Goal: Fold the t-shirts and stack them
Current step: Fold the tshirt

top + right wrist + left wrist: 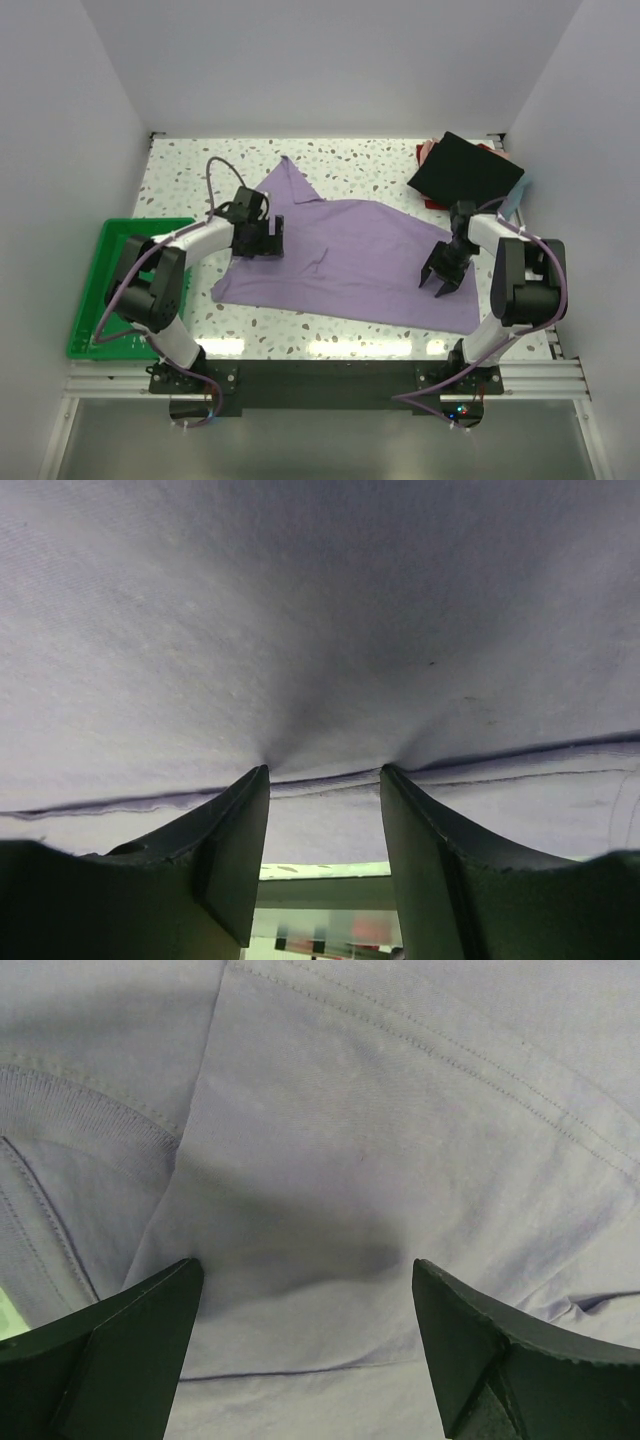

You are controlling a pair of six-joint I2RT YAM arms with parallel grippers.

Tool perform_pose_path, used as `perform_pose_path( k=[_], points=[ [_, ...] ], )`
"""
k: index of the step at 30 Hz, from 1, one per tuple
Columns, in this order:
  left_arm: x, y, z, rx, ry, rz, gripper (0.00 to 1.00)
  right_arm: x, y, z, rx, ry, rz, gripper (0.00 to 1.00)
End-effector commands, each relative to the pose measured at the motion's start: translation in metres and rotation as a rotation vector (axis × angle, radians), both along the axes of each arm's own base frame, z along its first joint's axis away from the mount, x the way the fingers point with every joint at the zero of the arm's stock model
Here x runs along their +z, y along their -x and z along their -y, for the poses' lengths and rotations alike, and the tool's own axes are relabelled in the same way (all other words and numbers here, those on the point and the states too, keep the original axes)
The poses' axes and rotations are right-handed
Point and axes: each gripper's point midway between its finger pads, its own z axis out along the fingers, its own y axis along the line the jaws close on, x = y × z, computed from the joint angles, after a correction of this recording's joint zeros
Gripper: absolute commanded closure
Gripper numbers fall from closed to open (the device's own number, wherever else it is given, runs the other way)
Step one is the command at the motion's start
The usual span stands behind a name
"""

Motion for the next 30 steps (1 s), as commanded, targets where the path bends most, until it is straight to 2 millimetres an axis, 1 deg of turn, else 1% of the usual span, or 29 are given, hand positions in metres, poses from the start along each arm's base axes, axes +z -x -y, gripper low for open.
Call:
perform_pose_path(
  k=[1,3,5,11,13,17,23,27,30],
  points=[
    [-0.007,0.028,-0.014,0.033,-0.029,-0.061,0.09,-0.005,0.026,0.006,-0.006,0.045,-0.087,0.48],
    [-0.008,0.040,-0.014,0.038,-0.013,-0.078,0.09,-0.005,0.032,0.005,-0.011,0.043,-0.099,0.48],
    [-0.007,0.052,-0.016,0.055,0.002,-0.089,0.09,-0.003,0.034,0.004,-0.022,0.041,-0.096,0.48],
    [-0.006,0.079,-0.018,0.088,0.036,-0.130,0.09,0.000,0.046,0.004,-0.026,0.043,-0.115,0.48],
    [-0.005,0.085,-0.018,0.101,0.047,-0.140,0.09,0.001,0.049,0.006,-0.014,0.055,-0.117,0.48],
    [-0.003,0.103,-0.024,0.132,0.047,-0.160,0.09,0.002,0.053,0.007,-0.004,0.062,-0.120,0.48],
    [-0.004,0.132,-0.029,0.175,0.056,-0.210,0.09,0.001,0.057,0.007,-0.002,0.060,-0.121,0.48],
    [-0.001,0.145,-0.019,0.187,0.079,-0.229,0.09,0.002,0.057,0.008,0.004,0.062,-0.119,0.48],
    [-0.005,0.157,-0.015,0.198,0.088,-0.245,0.09,0.004,0.058,0.009,0.014,0.069,-0.118,0.48]
  ],
)
